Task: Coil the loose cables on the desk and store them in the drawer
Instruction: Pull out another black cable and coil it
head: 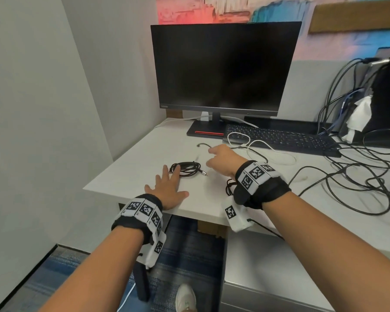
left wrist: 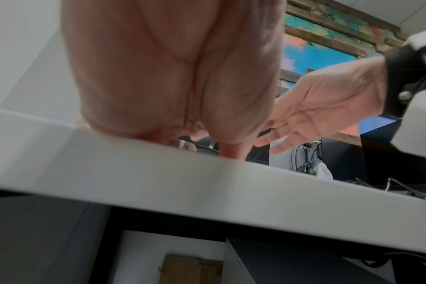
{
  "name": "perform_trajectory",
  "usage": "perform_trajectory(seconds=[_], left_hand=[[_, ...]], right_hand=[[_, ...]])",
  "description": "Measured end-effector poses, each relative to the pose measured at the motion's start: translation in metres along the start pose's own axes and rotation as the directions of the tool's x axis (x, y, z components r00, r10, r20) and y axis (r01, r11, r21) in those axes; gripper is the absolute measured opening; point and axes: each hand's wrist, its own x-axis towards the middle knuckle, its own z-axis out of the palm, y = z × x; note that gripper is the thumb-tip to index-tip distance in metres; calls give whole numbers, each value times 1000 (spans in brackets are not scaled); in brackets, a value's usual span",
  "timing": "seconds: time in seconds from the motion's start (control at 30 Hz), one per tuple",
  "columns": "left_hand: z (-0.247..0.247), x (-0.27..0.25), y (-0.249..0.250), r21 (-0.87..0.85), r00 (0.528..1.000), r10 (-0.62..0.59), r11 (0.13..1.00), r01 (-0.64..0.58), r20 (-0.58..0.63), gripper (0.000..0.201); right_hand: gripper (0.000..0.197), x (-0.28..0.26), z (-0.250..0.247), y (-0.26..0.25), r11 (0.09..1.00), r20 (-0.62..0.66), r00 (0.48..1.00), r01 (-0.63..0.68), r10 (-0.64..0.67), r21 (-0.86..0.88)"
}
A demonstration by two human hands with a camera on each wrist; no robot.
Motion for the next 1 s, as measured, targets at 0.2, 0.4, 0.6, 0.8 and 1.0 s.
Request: perform_trajectory(seconds=[0.2,0.4,0.6,0.8,1.0], left_hand=[[7,4,1,-111,991,-7,994,-7,-130,95],[12,-1,2,-163,977,-27,987,-8,-210,93],[9,-16,37,-221,965,-44,975,-15,-257,87],[-7,-31,97,-270,953,112,944,-191,-283,78],[-22,-47,157,-442,861,263,771,-459,-436,55]], right_hand=[[43,-26,-35,10,970,-311,938,203,-152,136],[37,-61,-72,36,942,-497,863,232,-86,240],[29,-94,-92,57,926,-503,864,177,16,334],[18,-116,-108,75,855,-507,854,175,114,488],[28,-142,-127,98,846,-545,826,182,145,501]])
